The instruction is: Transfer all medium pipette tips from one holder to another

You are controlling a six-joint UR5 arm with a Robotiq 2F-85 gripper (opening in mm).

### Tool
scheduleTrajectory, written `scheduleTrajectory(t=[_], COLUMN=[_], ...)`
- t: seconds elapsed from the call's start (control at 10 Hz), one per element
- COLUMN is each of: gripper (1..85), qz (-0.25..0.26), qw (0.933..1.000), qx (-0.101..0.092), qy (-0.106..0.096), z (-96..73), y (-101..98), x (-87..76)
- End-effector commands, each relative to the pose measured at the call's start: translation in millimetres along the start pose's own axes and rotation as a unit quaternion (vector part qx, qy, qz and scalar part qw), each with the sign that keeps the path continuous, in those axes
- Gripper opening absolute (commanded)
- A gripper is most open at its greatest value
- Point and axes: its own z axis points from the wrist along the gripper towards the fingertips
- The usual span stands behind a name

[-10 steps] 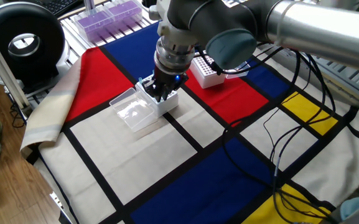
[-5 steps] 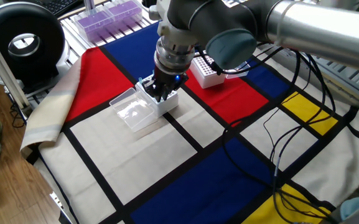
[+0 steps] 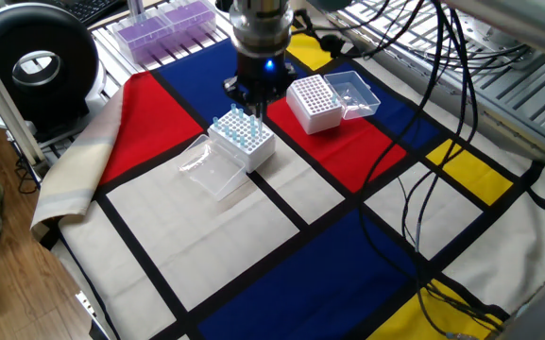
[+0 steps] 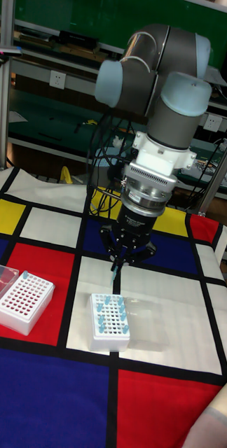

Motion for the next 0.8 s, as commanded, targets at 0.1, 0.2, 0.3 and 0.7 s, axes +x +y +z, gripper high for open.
scheduleTrajectory(t=[0.1, 0.2, 0.3, 0.7], gripper=[1.0, 1.0, 1.0, 1.0], qz=[-0.062, -0.074, -0.082, -0.105], qw=[0.9978, 0.997, 0.9964, 0.9943], qx=[-0.02, -0.021, -0.021, -0.014], qy=[0.007, 0.005, 0.002, -0.013], z=[-13.4, -12.6, -10.5, 0.7], y=[-40.3, -53.9, -66.5, -106.3], x=[-26.9, -32.5, -36.5, -46.6])
